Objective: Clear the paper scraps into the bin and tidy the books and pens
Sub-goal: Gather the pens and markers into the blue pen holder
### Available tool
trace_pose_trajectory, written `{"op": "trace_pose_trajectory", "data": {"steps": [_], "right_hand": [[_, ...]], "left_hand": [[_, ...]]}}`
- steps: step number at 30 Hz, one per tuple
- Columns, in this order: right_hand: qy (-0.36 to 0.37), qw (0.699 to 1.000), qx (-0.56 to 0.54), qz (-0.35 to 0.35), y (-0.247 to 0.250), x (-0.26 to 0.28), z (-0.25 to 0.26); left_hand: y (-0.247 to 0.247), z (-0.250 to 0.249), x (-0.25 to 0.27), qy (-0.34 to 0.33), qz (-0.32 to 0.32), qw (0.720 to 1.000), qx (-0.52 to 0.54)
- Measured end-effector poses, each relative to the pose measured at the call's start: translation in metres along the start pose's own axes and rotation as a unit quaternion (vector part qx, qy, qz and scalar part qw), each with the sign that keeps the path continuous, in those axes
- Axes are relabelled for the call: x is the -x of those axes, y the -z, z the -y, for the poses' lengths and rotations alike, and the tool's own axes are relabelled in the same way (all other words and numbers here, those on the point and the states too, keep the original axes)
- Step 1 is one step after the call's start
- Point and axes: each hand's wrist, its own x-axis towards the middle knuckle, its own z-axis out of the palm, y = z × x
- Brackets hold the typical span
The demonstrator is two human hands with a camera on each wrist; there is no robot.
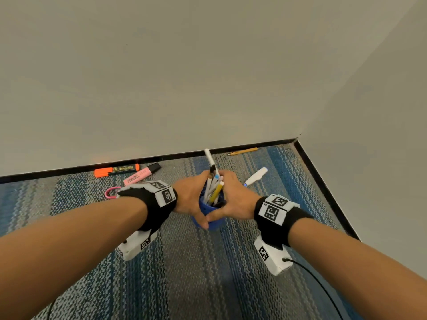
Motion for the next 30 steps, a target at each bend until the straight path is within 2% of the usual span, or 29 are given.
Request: {"op": "trace_pose_trajectory", "data": {"steps": [2,4,6,8,10,11,12,13,14,15,16,20,24,27,29,30], "right_hand": [[0.01,0.996,0.083,0.003,0.004,-0.016,0.008],[0.002,0.997,0.071,0.034,0.01,-0.032,0.015],[-0.004,0.997,-0.01,0.083,0.018,-0.045,0.017],[-0.014,0.984,-0.139,0.11,0.029,-0.052,0.014],[-0.06,0.966,-0.241,0.067,0.042,-0.06,0.002],[-0.065,0.976,-0.208,0.009,0.049,-0.064,-0.007],[-0.059,0.993,-0.09,-0.057,0.056,-0.071,-0.02],[-0.049,0.99,0.084,-0.107,0.062,-0.077,-0.034],[-0.04,0.957,0.258,-0.123,0.066,-0.082,-0.044],[-0.034,0.917,0.382,-0.11,0.067,-0.086,-0.053],[-0.033,0.889,0.447,-0.092,0.067,-0.089,-0.06],[-0.065,0.862,0.497,-0.072,0.058,-0.103,-0.067],[-0.067,0.853,0.515,-0.047,0.047,-0.111,-0.062],[-0.047,0.861,0.504,-0.042,0.041,-0.106,-0.054],[-0.015,0.878,0.47,-0.088,0.041,-0.104,-0.044],[0.004,0.898,0.42,-0.129,0.043,-0.103,-0.037]], "left_hand": [[0.0,0.01,-0.005,0.013,-0.02,0.999,0.028],[0.005,0.021,-0.007,0.03,-0.028,0.998,0.056],[0.01,0.033,-0.003,0.048,-0.029,0.996,0.069],[0.013,0.045,0.002,0.066,-0.054,0.987,0.133],[0.017,0.053,0.009,0.077,-0.096,0.967,0.223],[0.019,0.056,0.011,0.074,-0.116,0.958,0.253],[0.021,0.058,0.013,0.073,-0.132,0.949,0.276],[0.023,0.059,0.015,0.075,-0.139,0.941,0.299],[0.025,0.06,0.017,0.074,-0.139,0.935,0.316],[0.028,0.062,0.018,0.069,-0.134,0.934,0.325],[0.029,0.064,0.02,0.067,-0.128,0.934,0.328],[0.031,0.075,0.031,0.098,-0.113,0.936,0.319],[0.032,0.084,0.043,0.123,-0.132,0.928,0.326],[0.032,0.081,0.048,0.122,-0.145,0.919,0.344],[0.034,0.076,0.048,0.107,-0.159,0.917,0.348],[0.035,0.072,0.048,0.105,-0.17,0.916,0.348]]}}
